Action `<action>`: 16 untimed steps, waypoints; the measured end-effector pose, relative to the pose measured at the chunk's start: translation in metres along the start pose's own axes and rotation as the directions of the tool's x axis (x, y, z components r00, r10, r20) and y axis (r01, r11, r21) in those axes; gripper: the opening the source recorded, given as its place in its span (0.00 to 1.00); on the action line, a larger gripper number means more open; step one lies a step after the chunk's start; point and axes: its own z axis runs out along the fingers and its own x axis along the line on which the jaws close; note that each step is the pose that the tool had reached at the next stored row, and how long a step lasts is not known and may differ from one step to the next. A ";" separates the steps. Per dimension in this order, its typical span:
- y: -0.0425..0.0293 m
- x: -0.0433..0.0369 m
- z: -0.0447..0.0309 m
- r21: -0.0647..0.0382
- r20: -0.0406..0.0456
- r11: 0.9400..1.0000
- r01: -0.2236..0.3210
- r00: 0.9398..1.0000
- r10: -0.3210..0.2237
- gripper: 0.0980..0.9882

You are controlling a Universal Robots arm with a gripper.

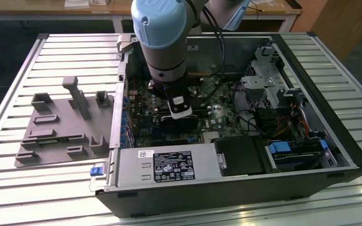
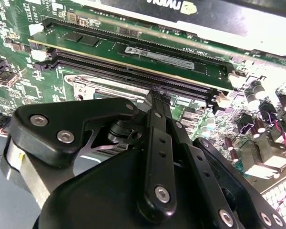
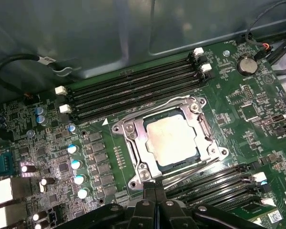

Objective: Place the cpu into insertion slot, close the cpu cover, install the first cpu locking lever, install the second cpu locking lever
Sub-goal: 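Install the second cpu locking lever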

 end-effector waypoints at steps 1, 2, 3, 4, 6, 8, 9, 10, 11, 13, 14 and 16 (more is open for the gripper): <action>-0.0002 0.0004 0.0004 0.000 0.000 1.000 0.000 1.000 0.000 0.00; -0.0005 0.0006 0.0009 0.000 0.000 1.000 0.000 1.000 0.000 0.00; -0.0008 0.0010 0.0014 0.000 0.000 1.000 0.000 1.000 0.000 0.00; -0.0011 0.0013 0.0020 0.000 0.000 1.000 0.000 1.000 0.000 0.00; -0.0016 0.0018 0.0030 0.000 0.000 1.000 0.000 1.000 0.000 0.00; -0.0020 0.0023 0.0036 -0.002 -0.001 1.000 0.000 1.000 0.000 0.00; -0.0021 0.0024 0.0038 -0.003 -0.001 1.000 0.000 1.000 0.000 0.00; -0.0022 0.0027 0.0041 -0.004 -0.002 1.000 -0.001 1.000 0.001 0.00; -0.0023 0.0028 0.0042 -0.006 -0.002 1.000 -0.001 1.000 0.001 0.00; -0.0024 0.0031 0.0045 -0.009 -0.003 1.000 -0.001 1.000 0.001 0.00; -0.0024 0.0031 0.0047 -0.010 -0.003 1.000 -0.001 1.000 0.001 0.00; -0.0023 0.0032 0.0049 -0.011 -0.004 1.000 -0.002 1.000 0.002 0.00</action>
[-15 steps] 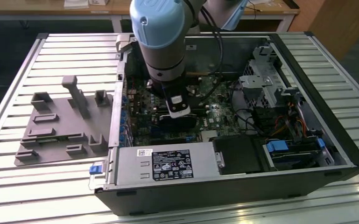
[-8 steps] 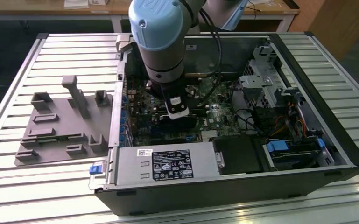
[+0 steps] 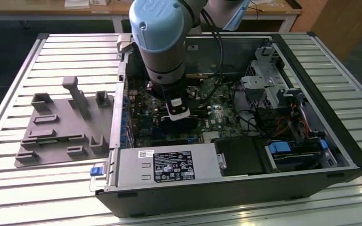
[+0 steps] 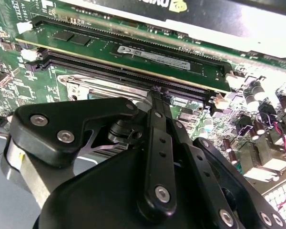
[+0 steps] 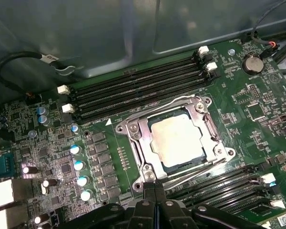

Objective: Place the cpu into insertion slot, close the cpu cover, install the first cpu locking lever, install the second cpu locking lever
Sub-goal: 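Install the second cpu locking lever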

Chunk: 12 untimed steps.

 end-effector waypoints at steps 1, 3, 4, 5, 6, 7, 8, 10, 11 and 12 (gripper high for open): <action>0.0002 0.0001 0.0002 0.000 0.000 1.000 0.000 1.000 0.000 0.00; 0.0011 0.0006 0.0005 0.000 0.000 1.000 0.000 1.000 0.000 0.00; 0.0017 0.0008 0.0008 0.000 0.000 1.000 0.000 1.000 0.000 0.00; 0.0023 0.0011 0.0010 0.000 0.000 1.000 0.000 1.000 0.000 0.00; 0.0028 0.0014 0.0012 0.000 0.000 1.000 0.000 1.000 0.000 0.00; 0.0033 0.0018 0.0014 0.000 0.000 1.000 0.000 1.000 0.000 0.00; 0.0038 0.0021 0.0016 0.000 0.000 1.000 0.000 1.000 0.000 0.00; 0.0043 0.0026 0.0020 0.000 0.000 1.000 0.000 1.000 0.000 0.00; 0.0043 0.0027 0.0021 0.000 0.000 1.000 0.000 1.000 0.000 0.00; 0.0044 0.0029 0.0022 0.000 0.000 1.000 0.000 1.000 0.000 0.00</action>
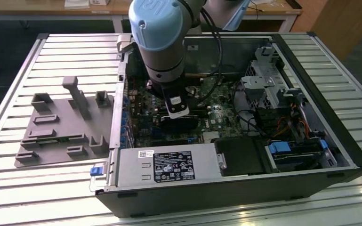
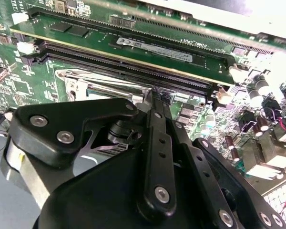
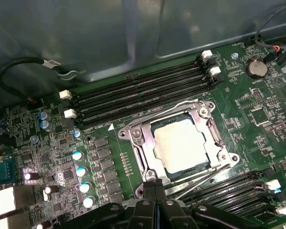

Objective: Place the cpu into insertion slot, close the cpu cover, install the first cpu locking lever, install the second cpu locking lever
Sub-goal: 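Install the second cpu locking lever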

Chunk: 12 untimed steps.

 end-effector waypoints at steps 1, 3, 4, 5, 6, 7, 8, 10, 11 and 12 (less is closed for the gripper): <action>0.0002 0.0001 0.0000 0.000 0.000 1.000 0.000 1.000 0.000 0.00; 0.0002 0.0002 0.0000 0.000 0.000 1.000 0.000 1.000 0.000 0.00; 0.0002 0.0002 0.0000 0.000 0.000 1.000 0.000 1.000 0.000 0.00; 0.0004 0.0002 -0.0005 0.000 0.000 1.000 0.000 1.000 0.000 0.00; 0.0006 0.0001 -0.0013 0.000 0.000 1.000 0.000 1.000 0.000 0.00; 0.0009 0.0001 -0.0022 0.000 0.000 1.000 0.000 1.000 0.000 0.00; 0.0013 0.0001 -0.0034 0.000 0.000 1.000 0.000 1.000 0.000 0.00; 0.0022 0.0000 -0.0063 0.000 0.000 1.000 0.000 1.000 0.000 0.00; 0.0027 -0.0001 -0.0078 0.000 0.000 1.000 0.000 1.000 0.000 0.00; 0.0032 -0.0001 -0.0094 0.000 0.000 1.000 0.000 1.000 0.000 0.00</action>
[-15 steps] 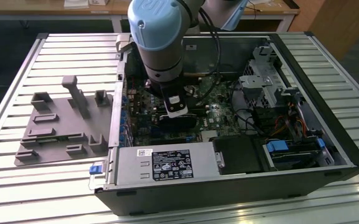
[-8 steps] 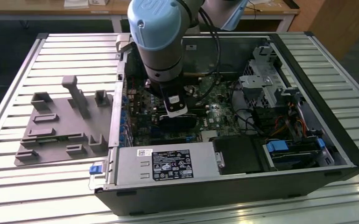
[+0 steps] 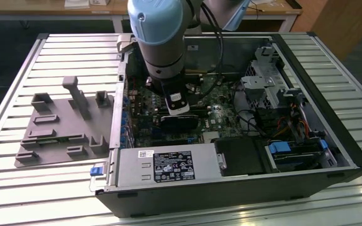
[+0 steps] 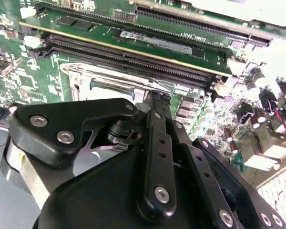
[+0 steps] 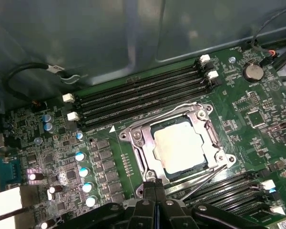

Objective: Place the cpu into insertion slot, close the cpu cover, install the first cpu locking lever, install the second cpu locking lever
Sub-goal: 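Install the second cpu locking lever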

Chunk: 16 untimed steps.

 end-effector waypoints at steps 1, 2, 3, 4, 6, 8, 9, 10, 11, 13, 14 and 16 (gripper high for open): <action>0.0005 0.0000 -0.0016 0.000 0.000 1.000 0.000 1.000 0.000 0.00; 0.0011 -0.0001 -0.0033 0.000 0.000 1.000 0.000 1.000 0.000 0.00; 0.0016 -0.0002 -0.0050 0.000 0.000 1.000 0.000 1.000 0.000 0.00; 0.0022 -0.0003 -0.0066 0.000 0.000 1.000 0.000 1.000 0.000 0.00; 0.0031 -0.0004 -0.0093 0.000 0.000 1.000 0.000 1.000 0.000 0.00; 0.0037 -0.0007 -0.0111 0.000 0.000 1.000 0.000 1.000 0.000 0.00; 0.0040 -0.0009 -0.0118 0.000 0.000 1.000 0.000 1.000 0.000 0.00; 0.0042 -0.0010 -0.0124 0.000 0.000 1.000 0.000 1.000 0.000 0.00; 0.0045 -0.0010 -0.0132 0.000 0.000 1.000 0.000 1.000 0.000 0.00; 0.0051 -0.0011 -0.0150 0.000 0.000 1.000 0.000 1.000 0.000 0.00; 0.0055 -0.0011 -0.0162 0.000 0.000 1.000 0.000 1.000 0.000 0.00; 0.0064 -0.0012 -0.0191 0.000 0.000 1.000 0.000 1.000 0.000 0.00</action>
